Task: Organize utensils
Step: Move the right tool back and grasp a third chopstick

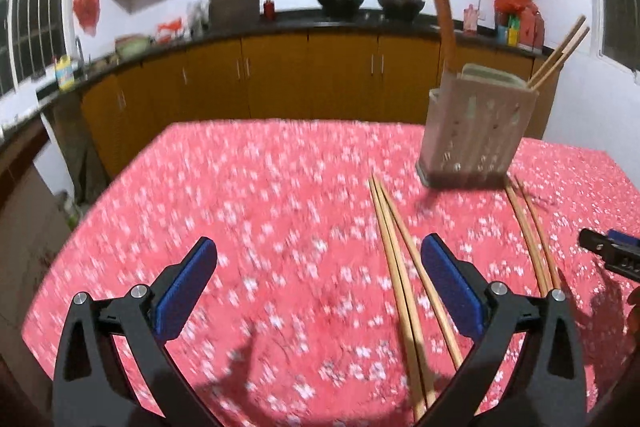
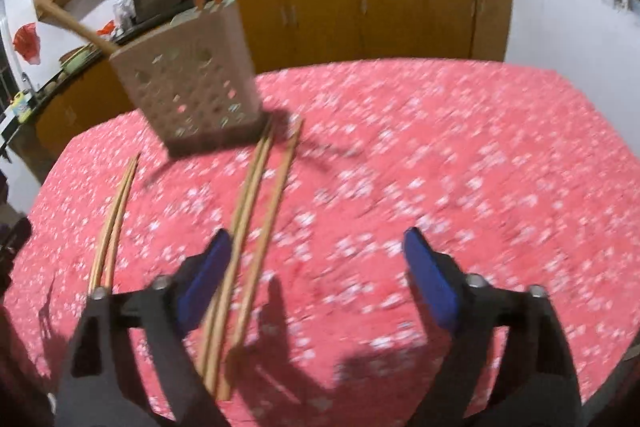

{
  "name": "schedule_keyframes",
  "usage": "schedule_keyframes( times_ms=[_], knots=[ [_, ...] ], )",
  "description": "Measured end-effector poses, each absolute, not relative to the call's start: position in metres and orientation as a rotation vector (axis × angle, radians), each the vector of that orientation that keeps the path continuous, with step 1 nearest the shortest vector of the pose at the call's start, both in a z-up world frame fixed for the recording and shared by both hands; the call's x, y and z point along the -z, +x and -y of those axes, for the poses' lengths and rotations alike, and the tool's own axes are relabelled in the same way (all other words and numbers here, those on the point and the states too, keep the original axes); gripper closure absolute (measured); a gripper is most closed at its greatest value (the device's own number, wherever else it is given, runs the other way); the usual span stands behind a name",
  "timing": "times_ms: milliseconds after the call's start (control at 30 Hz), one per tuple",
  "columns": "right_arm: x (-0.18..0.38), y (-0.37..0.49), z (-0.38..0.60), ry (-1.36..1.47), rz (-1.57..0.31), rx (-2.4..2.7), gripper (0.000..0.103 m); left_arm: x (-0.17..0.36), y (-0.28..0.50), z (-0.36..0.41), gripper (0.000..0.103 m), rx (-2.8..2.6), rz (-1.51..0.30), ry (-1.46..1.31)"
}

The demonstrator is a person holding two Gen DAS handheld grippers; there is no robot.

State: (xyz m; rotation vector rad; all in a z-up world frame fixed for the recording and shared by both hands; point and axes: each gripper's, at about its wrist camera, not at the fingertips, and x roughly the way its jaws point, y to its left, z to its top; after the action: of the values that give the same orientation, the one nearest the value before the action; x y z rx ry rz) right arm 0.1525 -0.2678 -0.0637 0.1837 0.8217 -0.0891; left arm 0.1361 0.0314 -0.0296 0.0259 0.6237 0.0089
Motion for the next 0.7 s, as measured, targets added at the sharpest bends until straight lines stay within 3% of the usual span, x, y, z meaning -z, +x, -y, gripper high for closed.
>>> schedule_keyframes(
  times_ms=[333, 400, 433, 500, 700],
  knots=[
    [0.091, 0.155, 0.237, 0.126, -0.894, 0.004, 0.070, 0.061, 0.135, -0.025, 0.034, 0.056, -0.725, -0.002],
    [0.092, 0.156, 0.237, 0.098, -0.896, 0.027, 0.091, 0.065, 0.137, -0.025, 0.046, 0.084, -0.753, -0.031],
    [0.092, 0.157, 0.240, 0.094, -0.895, 0.059, 0.095, 0.067, 0.138, -0.025, 0.049, 0.093, -0.765, -0.039],
    [0.091, 0.158, 0.251, 0.128, -0.896, 0.092, 0.095, 0.071, 0.139, -0.024, 0.064, 0.120, -0.792, -0.053],
    [0.091, 0.157, 0.266, 0.144, -0.894, 0.131, 0.095, 0.078, 0.141, -0.014, 0.078, 0.192, -0.838, -0.059]
  ],
)
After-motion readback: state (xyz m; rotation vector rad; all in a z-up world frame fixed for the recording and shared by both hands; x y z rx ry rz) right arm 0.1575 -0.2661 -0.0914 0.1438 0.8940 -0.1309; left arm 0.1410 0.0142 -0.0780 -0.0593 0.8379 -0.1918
